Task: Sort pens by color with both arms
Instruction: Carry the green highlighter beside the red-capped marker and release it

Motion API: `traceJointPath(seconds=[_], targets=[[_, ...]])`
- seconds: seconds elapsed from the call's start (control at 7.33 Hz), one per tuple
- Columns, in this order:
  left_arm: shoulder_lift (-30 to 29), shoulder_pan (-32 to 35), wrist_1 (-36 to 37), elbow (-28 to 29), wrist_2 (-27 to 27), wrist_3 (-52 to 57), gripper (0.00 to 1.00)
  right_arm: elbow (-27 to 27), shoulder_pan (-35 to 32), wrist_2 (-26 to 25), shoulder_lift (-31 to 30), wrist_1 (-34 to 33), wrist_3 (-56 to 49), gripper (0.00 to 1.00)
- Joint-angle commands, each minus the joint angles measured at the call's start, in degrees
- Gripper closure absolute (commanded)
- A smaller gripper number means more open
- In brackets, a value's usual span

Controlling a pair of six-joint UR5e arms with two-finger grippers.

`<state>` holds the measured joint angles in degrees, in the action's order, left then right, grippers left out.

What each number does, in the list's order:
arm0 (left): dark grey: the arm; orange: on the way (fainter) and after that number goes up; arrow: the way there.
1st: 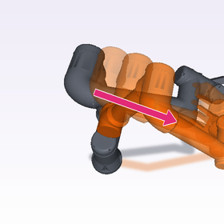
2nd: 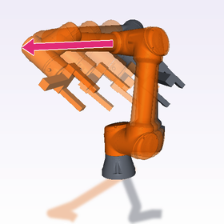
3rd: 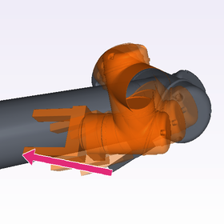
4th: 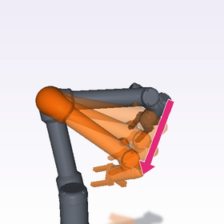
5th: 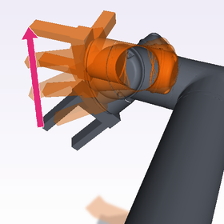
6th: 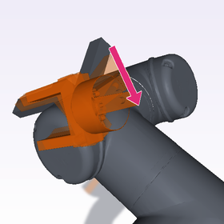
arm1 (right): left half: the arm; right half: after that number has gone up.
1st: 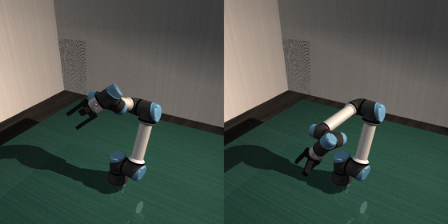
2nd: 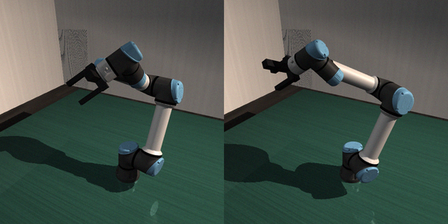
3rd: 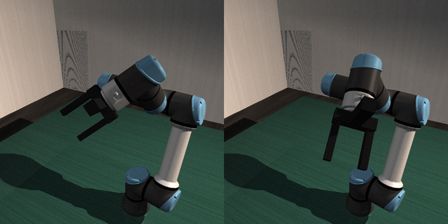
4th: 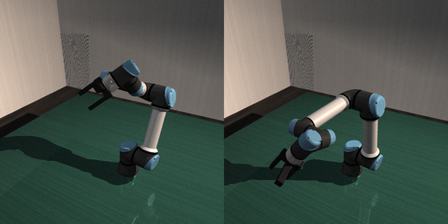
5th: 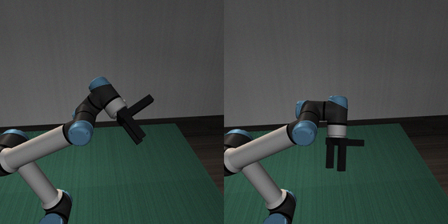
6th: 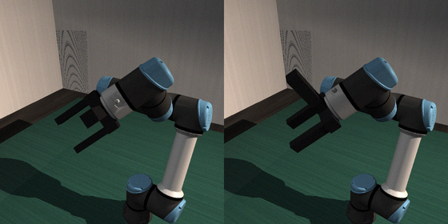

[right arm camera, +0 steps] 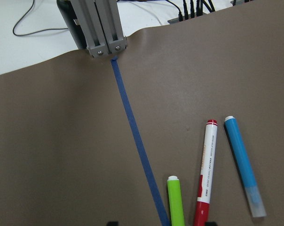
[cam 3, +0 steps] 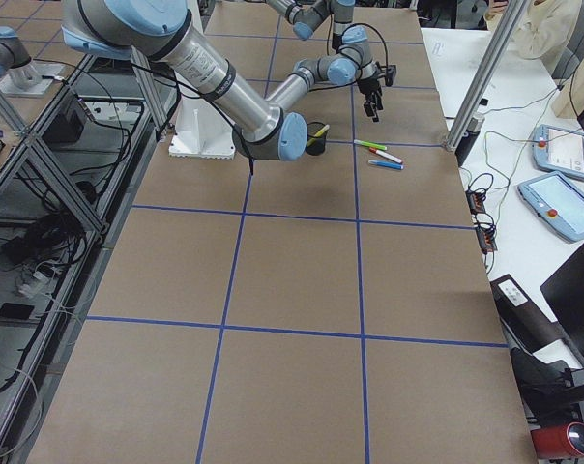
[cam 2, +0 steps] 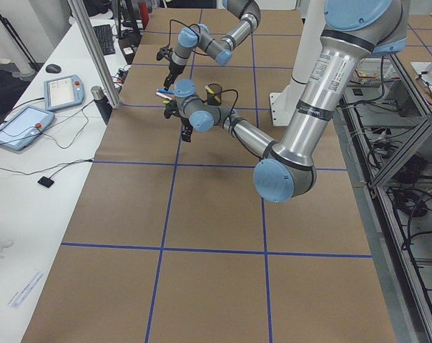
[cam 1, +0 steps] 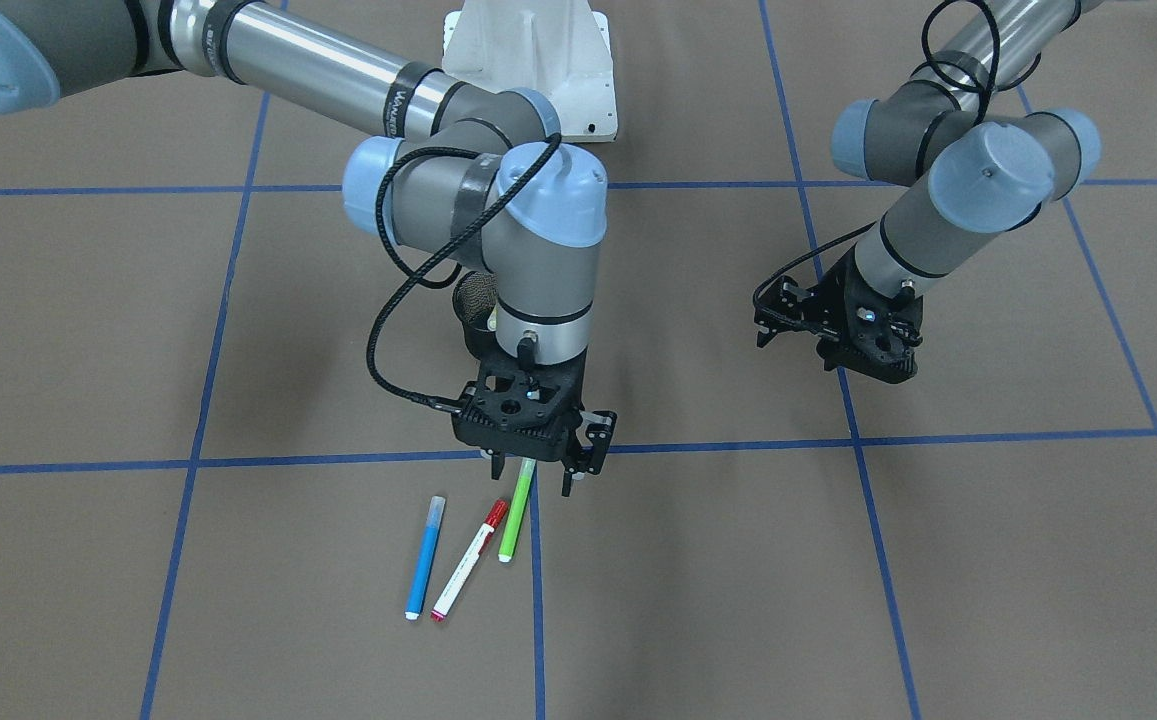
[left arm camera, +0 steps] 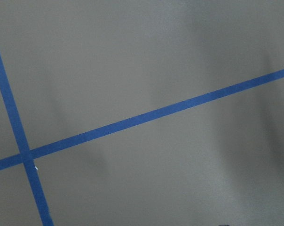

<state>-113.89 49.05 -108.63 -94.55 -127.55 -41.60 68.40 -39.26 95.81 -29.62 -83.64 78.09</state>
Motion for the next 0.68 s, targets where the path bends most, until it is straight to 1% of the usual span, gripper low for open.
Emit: traceJointPath(seconds=[0.0, 0.14, 0.27, 0.41, 0.55], targets=[[-1.85, -0.18, 0.53, -3.25, -0.07, -8.26, 0.11, 5.86, -4.67, 12.85, -4.03, -4.93, -8.53, 0.12], [-3.86, -0.35, 0.53, -4.49, 0.02, -16.15, 0.11, 6.04, -7.12, 19.35, -4.30, -6.61, -9.70, 0.08], [-5.62, -1.40, 0.44, -6.07, 0.37, -23.45, 0.12, 8.04, -8.45, 22.72, -6.13, -6.97, -10.23, 0.05], [-7.56, -1.84, 0.53, -7.04, 1.50, -29.01, 0.12, 12.41, -10.38, 24.76, -9.80, -7.23, -10.50, 0.03], [-9.75, -3.94, 0.53, -6.88, 4.47, -32.20, 0.12, 16.81, -12.66, 26.87, -14.19, -7.24, -12.33, 0.02]])
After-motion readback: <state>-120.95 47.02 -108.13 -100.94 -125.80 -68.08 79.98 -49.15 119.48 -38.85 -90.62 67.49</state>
